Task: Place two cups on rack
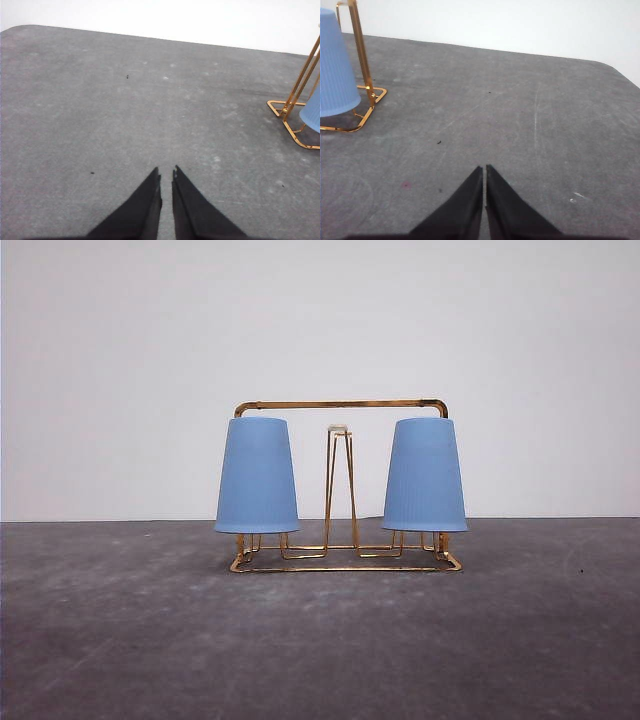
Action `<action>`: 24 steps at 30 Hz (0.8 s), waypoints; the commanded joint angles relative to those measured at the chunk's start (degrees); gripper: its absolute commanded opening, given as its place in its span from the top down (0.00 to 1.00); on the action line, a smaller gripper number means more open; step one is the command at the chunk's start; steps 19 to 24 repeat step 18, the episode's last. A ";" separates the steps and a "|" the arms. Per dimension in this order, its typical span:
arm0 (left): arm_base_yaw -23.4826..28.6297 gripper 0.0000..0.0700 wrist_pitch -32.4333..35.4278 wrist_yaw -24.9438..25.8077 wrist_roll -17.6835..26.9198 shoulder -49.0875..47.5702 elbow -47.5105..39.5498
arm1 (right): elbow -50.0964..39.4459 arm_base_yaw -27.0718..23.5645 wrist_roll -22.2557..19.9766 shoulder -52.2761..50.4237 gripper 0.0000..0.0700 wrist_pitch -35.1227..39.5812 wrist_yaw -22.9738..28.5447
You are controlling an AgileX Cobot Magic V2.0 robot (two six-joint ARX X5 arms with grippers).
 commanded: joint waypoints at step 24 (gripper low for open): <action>0.04 0.97 -0.17 -0.09 -0.46 -0.11 -0.83 | -0.24 0.09 0.81 -0.09 0.99 0.63 0.22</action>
